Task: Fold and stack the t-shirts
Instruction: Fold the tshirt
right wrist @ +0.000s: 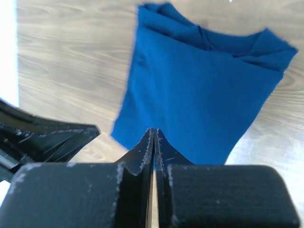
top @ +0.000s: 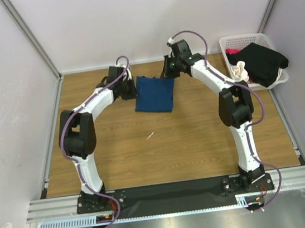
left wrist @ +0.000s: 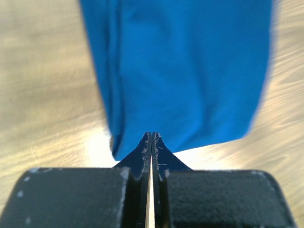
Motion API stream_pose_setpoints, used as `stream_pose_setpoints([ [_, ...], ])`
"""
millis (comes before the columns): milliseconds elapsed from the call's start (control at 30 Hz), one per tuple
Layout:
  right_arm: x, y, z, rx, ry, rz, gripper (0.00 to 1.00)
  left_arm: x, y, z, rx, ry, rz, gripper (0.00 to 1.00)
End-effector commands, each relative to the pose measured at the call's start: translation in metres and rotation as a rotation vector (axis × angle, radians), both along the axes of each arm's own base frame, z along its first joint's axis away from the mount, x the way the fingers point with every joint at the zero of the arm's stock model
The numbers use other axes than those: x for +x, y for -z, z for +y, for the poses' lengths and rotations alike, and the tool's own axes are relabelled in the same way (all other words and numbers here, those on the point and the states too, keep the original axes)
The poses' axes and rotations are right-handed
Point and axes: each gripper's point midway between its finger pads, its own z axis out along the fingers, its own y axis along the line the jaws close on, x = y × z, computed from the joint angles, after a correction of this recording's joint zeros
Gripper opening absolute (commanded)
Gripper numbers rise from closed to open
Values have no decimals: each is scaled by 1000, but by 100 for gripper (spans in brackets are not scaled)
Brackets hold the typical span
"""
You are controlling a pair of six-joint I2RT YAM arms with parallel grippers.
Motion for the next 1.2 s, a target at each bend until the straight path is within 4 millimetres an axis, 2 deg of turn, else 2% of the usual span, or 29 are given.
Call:
stream_pose_setpoints([
  [0,19,39,-13,-50,25,38,2,0,23,-7,-35,15,7,0],
  [33,22,56,-13,-72,24,60,3,-2,33,-5,-25,1,19,0],
  [100,31,64,-16,-96,17,58,2,-5,47,-1,-16,-28,48,0],
  [133,33,72,-17,-108,19,64,2,-11,60,3,0,-42,76,0],
  [167,37,85,-18,-123,20,80,2,-13,65,5,2,-52,86,0],
  [267,45,104,-24,-142,28,95,0,-25,84,11,22,-64,123,0],
  [400,52,112,-29,-153,30,78,1,-47,104,21,55,-78,185,0],
  [500,54,111,-26,-141,20,68,1,-57,102,18,26,-62,197,0],
  [567,54,105,-20,-117,5,61,1,-61,95,13,1,-49,197,0],
  [667,53,82,-8,-92,-28,19,1,-67,75,5,-29,-11,187,0],
  [700,54,72,-5,-84,-34,0,2,-68,61,3,-38,0,161,0],
  [767,55,38,0,-64,-45,-60,6,-72,48,4,-23,24,145,0],
  [800,56,25,1,-53,-44,-77,7,-66,30,4,-25,27,111,0],
  [833,55,0,0,-35,-43,-113,9,-61,20,7,-19,28,89,1],
  [900,53,-23,-4,-8,-41,-139,16,-52,2,13,4,37,63,0],
  [933,48,-41,-7,5,-40,-156,22,-35,-18,17,-5,31,30,6],
  [967,46,-46,-11,6,-35,-159,25,-24,-30,19,-19,26,9,10],
  [1000,44,-50,-16,6,-30,-155,28,-5,-57,17,-49,25,-50,22],
  [1033,40,-49,-21,-2,-22,-138,32,6,-60,23,-77,16,-52,30],
  [1067,37,-59,-26,-2,-13,-149,40,16,-66,24,-96,19,-75,37],
  [1100,32,-45,-32,-19,-1,-111,45,32,-86,23,-118,19,-136,51],
  [1133,32,-40,-42,-34,23,-93,50,41,-89,25,-125,18,-153,58],
  [1167,30,-37,-48,-39,34,-83,55,50,-78,22,-129,28,-141,66],
])
